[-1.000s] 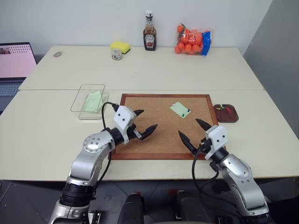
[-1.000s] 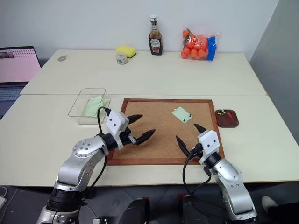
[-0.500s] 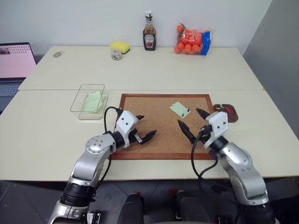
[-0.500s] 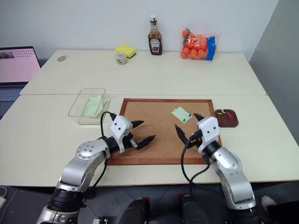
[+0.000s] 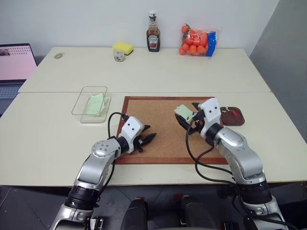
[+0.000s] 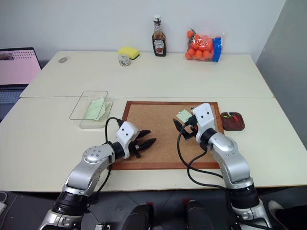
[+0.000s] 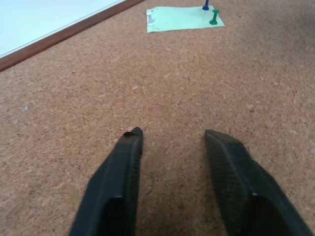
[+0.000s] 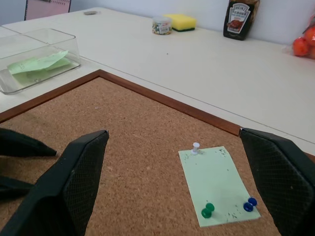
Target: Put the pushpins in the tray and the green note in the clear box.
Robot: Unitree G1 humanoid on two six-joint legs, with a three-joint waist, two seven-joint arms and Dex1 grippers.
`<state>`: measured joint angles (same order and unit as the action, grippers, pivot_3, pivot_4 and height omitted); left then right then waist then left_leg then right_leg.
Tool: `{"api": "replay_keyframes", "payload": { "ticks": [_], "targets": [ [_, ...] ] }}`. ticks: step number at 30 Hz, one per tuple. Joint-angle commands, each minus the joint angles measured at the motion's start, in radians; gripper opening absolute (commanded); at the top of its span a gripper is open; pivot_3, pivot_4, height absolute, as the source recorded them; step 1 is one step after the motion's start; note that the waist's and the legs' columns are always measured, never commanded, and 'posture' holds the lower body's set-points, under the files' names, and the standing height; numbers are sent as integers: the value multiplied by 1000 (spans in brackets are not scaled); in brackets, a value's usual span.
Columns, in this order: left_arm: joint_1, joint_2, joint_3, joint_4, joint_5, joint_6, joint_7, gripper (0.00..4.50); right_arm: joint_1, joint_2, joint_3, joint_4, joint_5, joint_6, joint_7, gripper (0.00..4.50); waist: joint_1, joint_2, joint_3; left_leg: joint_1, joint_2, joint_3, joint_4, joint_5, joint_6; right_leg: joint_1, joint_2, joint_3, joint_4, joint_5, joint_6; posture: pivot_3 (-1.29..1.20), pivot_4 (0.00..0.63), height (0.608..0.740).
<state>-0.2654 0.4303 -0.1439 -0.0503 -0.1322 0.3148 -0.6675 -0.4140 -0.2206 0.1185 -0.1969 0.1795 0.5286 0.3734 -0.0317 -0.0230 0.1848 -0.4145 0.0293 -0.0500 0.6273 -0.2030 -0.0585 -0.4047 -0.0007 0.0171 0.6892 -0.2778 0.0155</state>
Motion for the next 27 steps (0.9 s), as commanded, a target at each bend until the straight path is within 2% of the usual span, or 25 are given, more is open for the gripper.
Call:
{"api": "replay_keyframes", "payload": {
  "ticks": [1, 3, 4, 5, 7, 15, 22, 27],
  "targets": [
    [-10, -2, -2, 10, 20, -35, 8, 1152, -70, 25, -11, 78, 1, -20, -4, 4500, 1, 0, 0, 0, 0, 0, 0, 0, 0, 0, 0, 0, 0, 0, 0, 0, 150, 740],
    [-10, -3, -1, 21, 25, -37, 16, 714, -108, 35, -13, 146, -11, -35, -10, 4500, 1, 0, 0, 0, 0, 0, 0, 0, 0, 0, 0, 0, 0, 0, 0, 0, 150, 740],
    [-10, -3, 0, 26, 27, -35, 18, 694, -131, 37, -12, 187, -23, -40, -18, 4500, 1, 0, 0, 0, 0, 0, 0, 0, 0, 0, 0, 0, 0, 0, -1, 0, 150, 740],
    [-10, -3, 0, 29, 28, -30, 18, 382, -152, 38, -13, 224, -33, -43, -26, 4500, 1, 0, 0, 0, 0, 0, 0, 0, 0, 0, 0, 0, 0, 1, -1, 0, 150, 740],
    [-7, 0, -2, 31, 24, 6, 14, 28, -200, 40, -14, 314, -55, -52, -39, 4500, 1, 0, 0, 0, 0, 0, 0, 0, 0, 0, 0, 0, 0, 1, -1, 0, 150, 740],
    [26, 17, -27, -4, 33, 42, -9, 11, -331, 73, -24, 594, -82, -154, -33, 4500, -2, 0, 0, 1, 0, 2, 0, 0, 0, 0, 0, 0, 1, 2, -4, 0, 150, 740],
    [36, 20, -26, -23, 30, 49, -11, 11, -378, 81, -25, 721, -108, -218, -35, 4500, -1, 0, 0, 1, 0, 2, -1, 0, 0, 0, 0, 0, 0, 3, -4, 0, 150, 740],
    [41, 22, -26, -32, 29, 53, -12, 0, -388, 82, -25, 749, -119, -236, -32, 3539, -2, 0, 0, 1, 0, 2, -1, 0, 0, 0, 0, 0, 0, 3, -5, 0, 150, 740]
  ]
}}
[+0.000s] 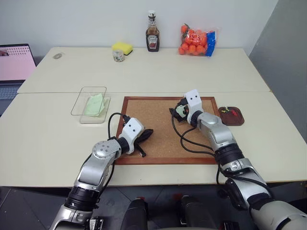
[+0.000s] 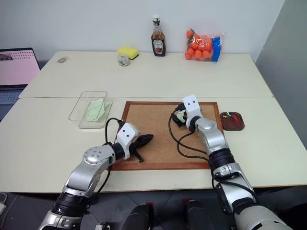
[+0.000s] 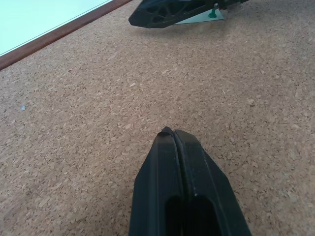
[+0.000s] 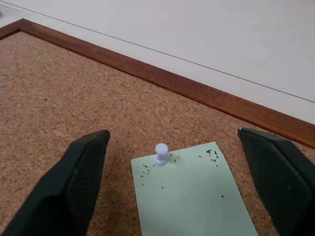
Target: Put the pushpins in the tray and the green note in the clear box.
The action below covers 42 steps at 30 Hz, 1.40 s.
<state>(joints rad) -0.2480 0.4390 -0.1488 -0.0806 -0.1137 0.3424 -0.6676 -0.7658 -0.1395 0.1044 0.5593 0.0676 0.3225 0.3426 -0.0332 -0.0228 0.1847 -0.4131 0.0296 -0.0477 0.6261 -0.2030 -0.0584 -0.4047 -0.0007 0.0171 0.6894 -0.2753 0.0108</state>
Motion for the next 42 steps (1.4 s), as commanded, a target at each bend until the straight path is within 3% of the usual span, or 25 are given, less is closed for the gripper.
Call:
{"api": "replay_keyframes", "payload": {
  "ticks": [1, 18, 42],
  "targets": [
    [24, 13, -21, -2, 10, 26, -12, 0, -39, 3, -11, -2, -10, -34, 0, 3343, 0, 0, 0, 0, 0, 0, 0, 0, 0, 0, 0, 0, 0, 0, 0, 0, 150, 740],
    [23, 16, -21, -1, 9, 26, -14, 0, -50, 23, -2, 6, -37, -58, 17, 21, -3, 0, 0, 1, 0, 1, 0, 0, 0, 0, 0, 0, 0, 0, 0, 0, 150, 740],
    [43, 25, -43, -19, 16, 55, -23, 0, 43, 48, -80, -278, 38, -71, 11, 8, -1, 0, 0, 0, 0, 1, -2, 0, 0, 0, 0, 0, -1, 0, 0, 0, 150, 740]
  ]
}}
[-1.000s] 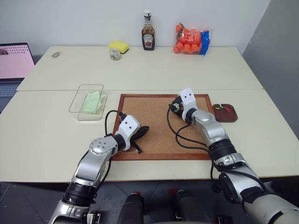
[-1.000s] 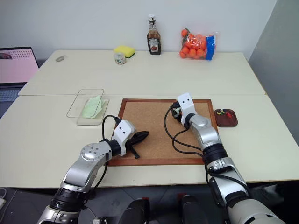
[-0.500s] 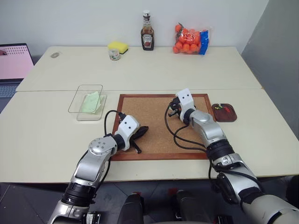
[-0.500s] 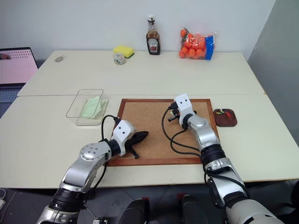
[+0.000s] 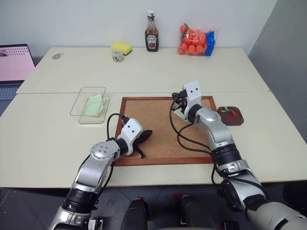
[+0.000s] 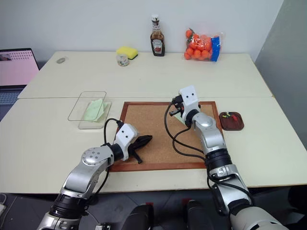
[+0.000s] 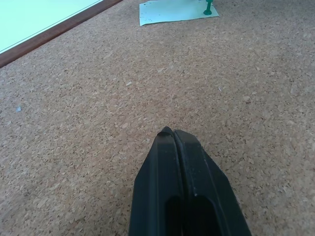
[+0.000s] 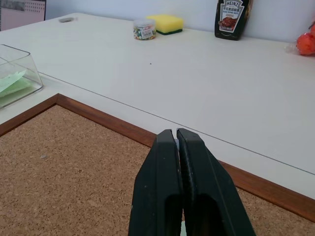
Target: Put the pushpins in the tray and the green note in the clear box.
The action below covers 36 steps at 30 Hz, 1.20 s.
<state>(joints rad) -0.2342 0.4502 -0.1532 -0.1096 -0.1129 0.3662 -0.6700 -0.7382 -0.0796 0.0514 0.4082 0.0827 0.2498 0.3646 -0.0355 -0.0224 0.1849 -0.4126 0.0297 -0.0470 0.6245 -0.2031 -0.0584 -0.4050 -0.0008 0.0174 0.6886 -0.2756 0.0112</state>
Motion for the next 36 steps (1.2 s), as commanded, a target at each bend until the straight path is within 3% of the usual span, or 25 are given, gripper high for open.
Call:
{"api": "replay_keyframes", "payload": {
  "ticks": [1, 11, 18, 26, 36],
  "targets": [
    [31, 12, -40, 7, 15, 32, -19, 0, 31, -24, -43, -169, 29, 17, -20, 8, 1, 0, 0, 0, 0, 0, 0, 0, 0, 0, 0, 0, 0, 0, 0, 0, 150, 740],
    [32, 2, -62, 12, 23, 13, -15, 0, 315, -248, -239, -550, 103, 227, -29, 8, 9, 2, -1, -2, -1, -1, 0, 0, 0, 1, -1, 0, -4, -2, 4, 0, 150, 740],
    [24, 2, -64, 25, 24, 7, -25, 0, 396, -368, -297, -457, 68, 231, -53, 8, 7, 5, -3, -1, -1, 0, 0, 0, 0, 1, -1, 0, -4, -2, 5, 0, 150, 740],
    [17, 5, -64, 34, 25, 1, -37, 0, 370, -401, -279, -325, 45, 197, -49, 8, 7, 5, -3, -1, -1, 1, 0, 0, 0, 1, -1, 0, -5, -2, 6, 0, 150, 740],
    [19, 5, -60, 30, 27, 3, -34, 0, 359, -401, -273, -285, 39, 161, -62, 2200, 7, 5, -3, -1, -1, 2, 0, 0, 0, 1, -1, 0, -6, -2, 6, 0, 150, 740]
  ]
}}
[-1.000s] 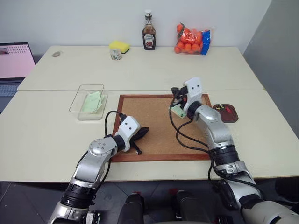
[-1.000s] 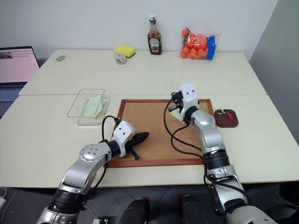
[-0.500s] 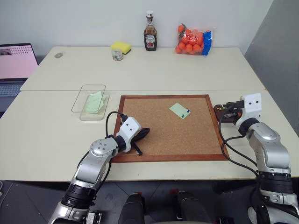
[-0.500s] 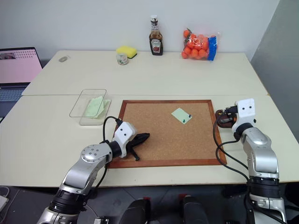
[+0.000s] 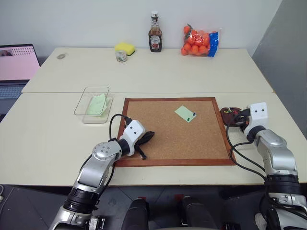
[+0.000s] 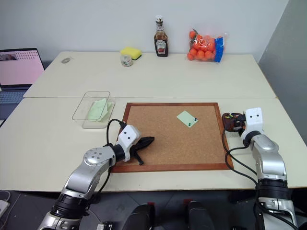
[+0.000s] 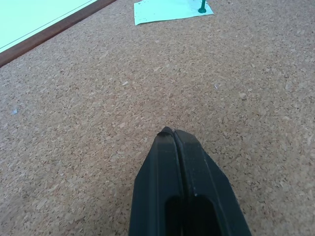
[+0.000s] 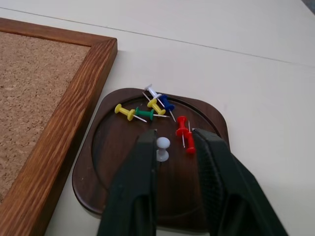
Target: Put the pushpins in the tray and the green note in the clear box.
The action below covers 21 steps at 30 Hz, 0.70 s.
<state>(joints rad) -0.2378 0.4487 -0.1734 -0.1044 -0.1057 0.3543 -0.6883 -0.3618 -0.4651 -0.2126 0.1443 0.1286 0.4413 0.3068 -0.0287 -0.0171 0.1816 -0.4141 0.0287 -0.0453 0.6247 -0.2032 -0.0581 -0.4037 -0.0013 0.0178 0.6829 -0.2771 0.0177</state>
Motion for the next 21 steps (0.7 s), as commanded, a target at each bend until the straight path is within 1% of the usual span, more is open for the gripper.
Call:
{"api": "replay_keyframes", "payload": {
  "ticks": [1, 3, 5, 9, 14, 18, 21],
  "targets": [
    [23, 6, -39, 25, 20, 15, -15, 0, -15, -16, -8, -24, -6, -30, -5, 2431, 0, 0, 0, 0, 0, 0, 0, 0, 0, 0, 0, 0, 0, 0, 0, 0, 150, 740],
    [23, 6, -40, 25, 20, 14, -15, 0, -11, -15, -8, -29, -4, -28, -5, 2728, 0, 0, 0, 0, 0, 0, 0, 0, 0, 0, 0, 0, 0, 0, 0, 0, 150, 740],
    [23, 7, -39, 26, 20, 12, -17, 0, -6, -11, -6, -37, -4, -26, -7, 3180, 0, 0, 0, 0, 0, 0, 0, 0, 0, 0, 0, 0, 0, 0, 0, 0, 150, 740],
    [22, 8, -39, 28, 20, 9, -19, 0, 7, 3, -11, -84, 15, -30, 0, 3180, 0, 0, 0, 0, 0, 0, 0, 0, 0, 0, 0, 0, 0, 0, 0, 0, 150, 740],
    [24, 8, -40, 30, 22, 5, -19, 0, 38, 28, 22, -241, 77, 15, 60, 3180, 0, 0, 0, 0, 0, 0, 0, 0, 0, 0, 0, 0, 0, 0, 0, 0, 150, 740],
    [21, 8, -42, 36, 23, 0, -20, 0, 23, 99, 93, -355, 121, 81, 62, 3180, 0, 0, 0, 0, 0, -1, 0, 0, 0, 0, 0, 0, 0, 0, 0, 0, 150, 740],
    [16, 10, -42, 43, 24, -4, -24, 0, -9, 162, 151, -352, 93, 110, 13, 3180, 0, 1, 0, 0, 0, -1, 0, 0, 0, 0, 0, 0, 0, 0, 0, 0, 150, 740]
  ]
}}
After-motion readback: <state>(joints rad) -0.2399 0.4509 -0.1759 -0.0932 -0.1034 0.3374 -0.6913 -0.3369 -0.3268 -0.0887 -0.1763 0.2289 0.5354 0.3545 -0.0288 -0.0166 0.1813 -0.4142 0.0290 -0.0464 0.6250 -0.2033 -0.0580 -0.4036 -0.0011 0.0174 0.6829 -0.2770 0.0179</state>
